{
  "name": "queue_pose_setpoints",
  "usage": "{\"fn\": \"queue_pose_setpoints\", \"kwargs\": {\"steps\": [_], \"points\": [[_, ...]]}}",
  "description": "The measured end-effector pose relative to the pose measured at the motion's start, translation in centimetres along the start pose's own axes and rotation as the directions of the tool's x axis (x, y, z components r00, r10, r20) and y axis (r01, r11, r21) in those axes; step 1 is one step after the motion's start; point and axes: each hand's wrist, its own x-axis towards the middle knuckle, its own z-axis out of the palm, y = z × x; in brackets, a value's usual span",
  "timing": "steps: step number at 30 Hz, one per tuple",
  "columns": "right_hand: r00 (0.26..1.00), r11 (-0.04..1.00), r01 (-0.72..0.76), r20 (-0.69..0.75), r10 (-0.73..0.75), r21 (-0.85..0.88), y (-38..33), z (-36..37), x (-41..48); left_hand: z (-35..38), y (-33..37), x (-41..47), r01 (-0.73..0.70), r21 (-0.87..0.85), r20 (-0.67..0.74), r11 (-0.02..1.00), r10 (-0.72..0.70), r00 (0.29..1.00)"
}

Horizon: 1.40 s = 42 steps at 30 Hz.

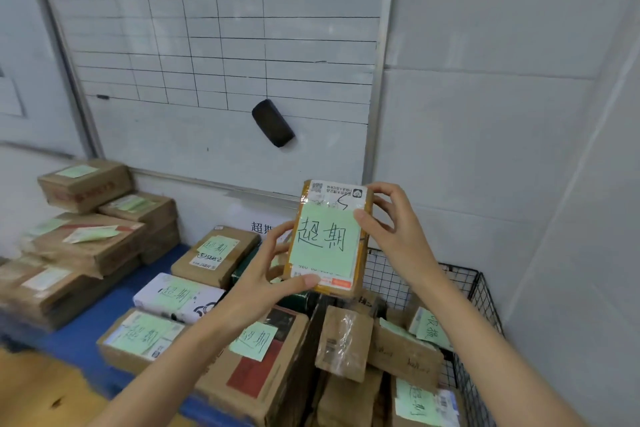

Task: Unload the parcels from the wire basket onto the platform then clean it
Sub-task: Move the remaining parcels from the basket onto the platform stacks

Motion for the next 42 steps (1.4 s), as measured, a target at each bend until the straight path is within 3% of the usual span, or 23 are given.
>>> {"fn": "queue_pose_setpoints", "kwargs": {"steps": [7,11,17,30,36,42], "points": [[0.994,1.0,-0.02,0.111,0.021,-0.007,0.5,5.7,-0.3,-3.3,-1.1,-2.1,0.005,-0.022,-0.232,1.0,-0.01,0.973],[0.979,0.999,-0.029,0.204,0.031,-0.016,0.9,9.3,-0.8,-5.4,-2.1,-2.2,-0.024,-0.055,-0.29,0.998,0.007,0.957],[0.98,0.996,-0.022,0.195,0.039,-0.087,1.6,13.3,0.4,-9.0,-4.5,-0.7,0.026,-0.122,-0.239,0.992,-0.054,0.969],[0.954,0.937,-0.255,0.095,0.283,-0.238,4.7,21.3,5.5,-20.1,-11.6,6.2,0.111,-0.034,-0.058,0.993,-0.112,0.992],[0.942,0.89,-0.335,-0.08,0.327,-0.309,7.8,20.5,5.5,-20.2,-16.2,9.2,0.247,-0.073,-0.004,0.966,-0.248,0.969],[0.93,0.821,-0.366,-0.135,0.342,-0.438,10.1,19.0,6.4,-18.8,-20.4,11.1,0.33,-0.051,0.029,0.943,-0.329,0.944]]}}
